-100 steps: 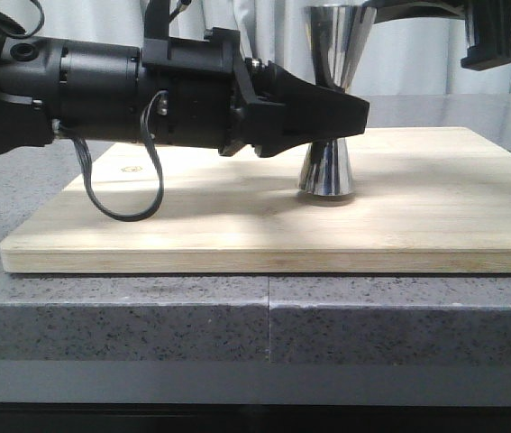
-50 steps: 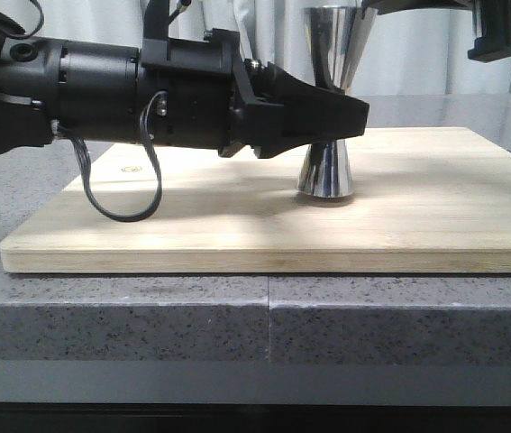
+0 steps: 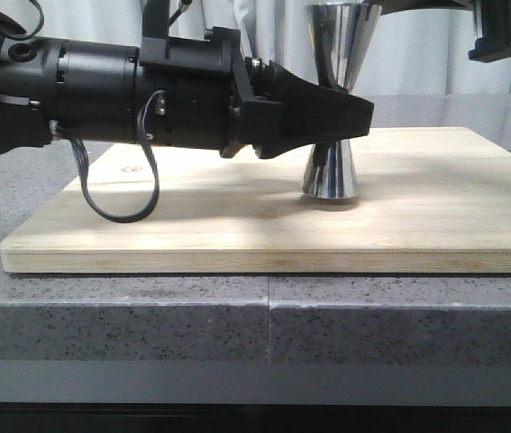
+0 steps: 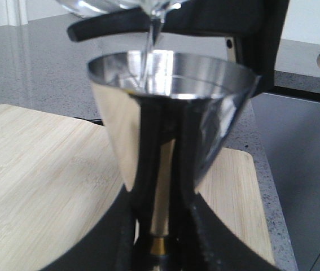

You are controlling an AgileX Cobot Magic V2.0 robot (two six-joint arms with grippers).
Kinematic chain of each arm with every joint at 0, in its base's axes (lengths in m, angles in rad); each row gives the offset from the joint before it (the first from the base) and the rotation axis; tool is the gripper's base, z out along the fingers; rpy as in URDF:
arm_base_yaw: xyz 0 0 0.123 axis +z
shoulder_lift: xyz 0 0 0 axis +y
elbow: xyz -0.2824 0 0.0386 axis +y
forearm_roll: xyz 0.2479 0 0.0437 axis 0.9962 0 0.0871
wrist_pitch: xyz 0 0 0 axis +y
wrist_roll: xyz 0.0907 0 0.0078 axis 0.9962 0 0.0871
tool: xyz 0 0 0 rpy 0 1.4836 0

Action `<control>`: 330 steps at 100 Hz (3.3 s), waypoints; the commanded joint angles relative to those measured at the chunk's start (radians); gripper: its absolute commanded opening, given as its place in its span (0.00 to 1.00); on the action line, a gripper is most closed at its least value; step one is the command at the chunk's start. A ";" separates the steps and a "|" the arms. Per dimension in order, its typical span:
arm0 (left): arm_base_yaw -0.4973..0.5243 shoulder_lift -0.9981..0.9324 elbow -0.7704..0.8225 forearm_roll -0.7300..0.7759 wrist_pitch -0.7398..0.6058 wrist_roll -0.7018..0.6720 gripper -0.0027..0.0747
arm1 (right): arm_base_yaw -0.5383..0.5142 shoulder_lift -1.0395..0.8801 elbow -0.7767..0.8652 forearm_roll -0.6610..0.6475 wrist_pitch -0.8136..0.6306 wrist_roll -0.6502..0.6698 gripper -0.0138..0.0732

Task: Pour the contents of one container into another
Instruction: 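Tilt the glass cup with the right gripper, pouring into the jigger, then tilt the glass beaker upright with the right gripper, ending the pour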

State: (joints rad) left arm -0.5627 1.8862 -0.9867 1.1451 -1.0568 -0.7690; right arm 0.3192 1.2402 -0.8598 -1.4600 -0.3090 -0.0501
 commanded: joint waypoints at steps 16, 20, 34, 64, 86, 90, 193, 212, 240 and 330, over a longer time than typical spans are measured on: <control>0.001 -0.060 -0.027 -0.046 -0.082 -0.012 0.01 | -0.001 -0.034 -0.037 -0.011 -0.006 -0.004 0.41; 0.001 -0.060 -0.027 -0.046 -0.082 -0.012 0.01 | -0.001 -0.034 -0.037 -0.011 -0.006 -0.004 0.41; 0.001 -0.060 -0.027 -0.046 -0.082 -0.012 0.01 | -0.001 -0.034 -0.037 -0.015 -0.006 -0.004 0.41; 0.001 -0.060 -0.027 -0.046 -0.080 -0.012 0.01 | -0.001 -0.034 -0.037 -0.026 -0.006 -0.004 0.41; 0.001 -0.060 -0.027 -0.046 -0.080 -0.012 0.01 | -0.001 -0.034 -0.037 -0.041 -0.006 -0.004 0.41; 0.001 -0.060 -0.027 -0.046 -0.080 -0.012 0.01 | -0.001 -0.034 -0.037 -0.041 -0.006 -0.004 0.41; 0.001 -0.060 -0.027 -0.031 -0.080 -0.012 0.01 | -0.001 -0.034 -0.037 -0.088 -0.006 -0.004 0.41; 0.001 -0.060 -0.027 -0.031 -0.080 -0.012 0.01 | -0.001 -0.034 -0.037 -0.099 -0.006 -0.004 0.41; 0.001 -0.060 -0.027 -0.031 -0.080 -0.012 0.01 | -0.001 -0.034 -0.037 -0.107 -0.006 -0.004 0.41; 0.001 -0.060 -0.027 -0.031 -0.080 -0.012 0.01 | -0.001 -0.034 -0.037 -0.079 -0.041 0.081 0.41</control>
State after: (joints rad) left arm -0.5627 1.8862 -0.9867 1.1622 -1.0568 -0.7726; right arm 0.3192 1.2402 -0.8598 -1.5775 -0.3247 -0.0071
